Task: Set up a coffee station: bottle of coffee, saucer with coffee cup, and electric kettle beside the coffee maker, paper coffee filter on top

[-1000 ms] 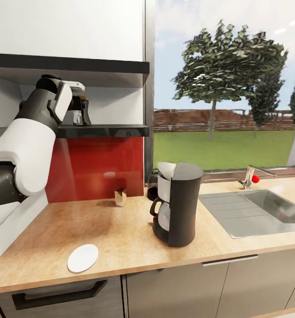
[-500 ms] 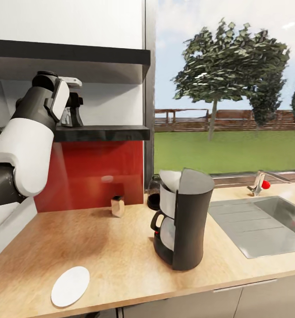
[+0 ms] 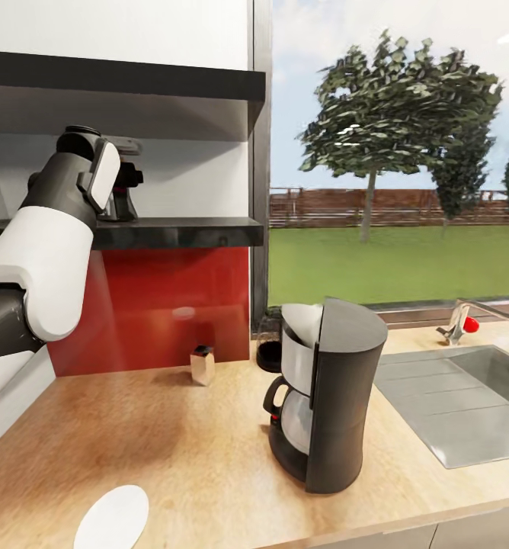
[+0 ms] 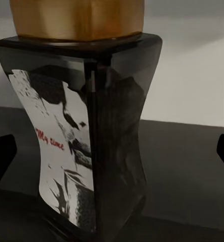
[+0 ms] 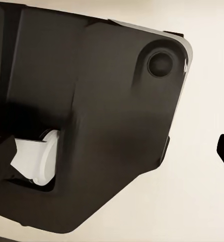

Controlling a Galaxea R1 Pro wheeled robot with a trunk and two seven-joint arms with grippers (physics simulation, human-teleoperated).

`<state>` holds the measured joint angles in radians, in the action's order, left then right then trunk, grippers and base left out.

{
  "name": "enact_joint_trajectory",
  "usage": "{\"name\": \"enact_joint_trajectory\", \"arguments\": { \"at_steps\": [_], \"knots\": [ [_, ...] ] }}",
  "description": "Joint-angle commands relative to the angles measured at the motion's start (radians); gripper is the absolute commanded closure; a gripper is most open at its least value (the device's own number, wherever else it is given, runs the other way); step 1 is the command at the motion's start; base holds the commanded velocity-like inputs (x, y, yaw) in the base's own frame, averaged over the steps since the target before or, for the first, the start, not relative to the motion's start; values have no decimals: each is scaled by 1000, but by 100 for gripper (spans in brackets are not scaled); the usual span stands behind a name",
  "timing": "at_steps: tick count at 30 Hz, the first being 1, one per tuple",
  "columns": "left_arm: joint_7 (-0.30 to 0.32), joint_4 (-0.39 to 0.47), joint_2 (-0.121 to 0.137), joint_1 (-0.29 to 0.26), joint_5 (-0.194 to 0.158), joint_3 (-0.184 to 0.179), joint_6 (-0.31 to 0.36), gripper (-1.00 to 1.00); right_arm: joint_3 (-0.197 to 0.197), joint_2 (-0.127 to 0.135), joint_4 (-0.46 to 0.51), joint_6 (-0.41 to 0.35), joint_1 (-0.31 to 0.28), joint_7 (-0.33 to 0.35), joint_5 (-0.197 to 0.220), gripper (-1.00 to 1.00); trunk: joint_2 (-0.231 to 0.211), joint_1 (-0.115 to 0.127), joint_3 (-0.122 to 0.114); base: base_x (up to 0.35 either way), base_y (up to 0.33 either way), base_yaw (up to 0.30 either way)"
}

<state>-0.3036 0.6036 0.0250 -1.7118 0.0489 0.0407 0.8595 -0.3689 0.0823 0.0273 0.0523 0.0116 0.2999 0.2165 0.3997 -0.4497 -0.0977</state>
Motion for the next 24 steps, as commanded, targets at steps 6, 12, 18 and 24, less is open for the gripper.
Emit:
{"name": "enact_joint_trajectory", "arguments": {
  "at_steps": [6, 12, 18, 24],
  "knots": [
    [1, 0, -1, 0, 5, 4, 4, -100, -9, 1, 1, 1, 1, 3, 10, -100, 0, 0, 0, 1, 0, 0],
    [1, 0, -1, 1, 5, 3, 4, -100, -9, 1, 1, 1, 1, 3, 9, -100, 0, 0, 0, 25, 50, 0],
    [1, 0, -2, 1, 5, 2, 4, -100, -9, 1, 1, 1, 1, 3, 9, -100, 0, 0, 0, 9, 19, 0],
    [1, -1, -1, 1, 1, 4, 3, -100, -8, 1, 1, 1, 1, 3, 9, -100, 0, 0, 0, 0, 1, 0]
  ]
}}
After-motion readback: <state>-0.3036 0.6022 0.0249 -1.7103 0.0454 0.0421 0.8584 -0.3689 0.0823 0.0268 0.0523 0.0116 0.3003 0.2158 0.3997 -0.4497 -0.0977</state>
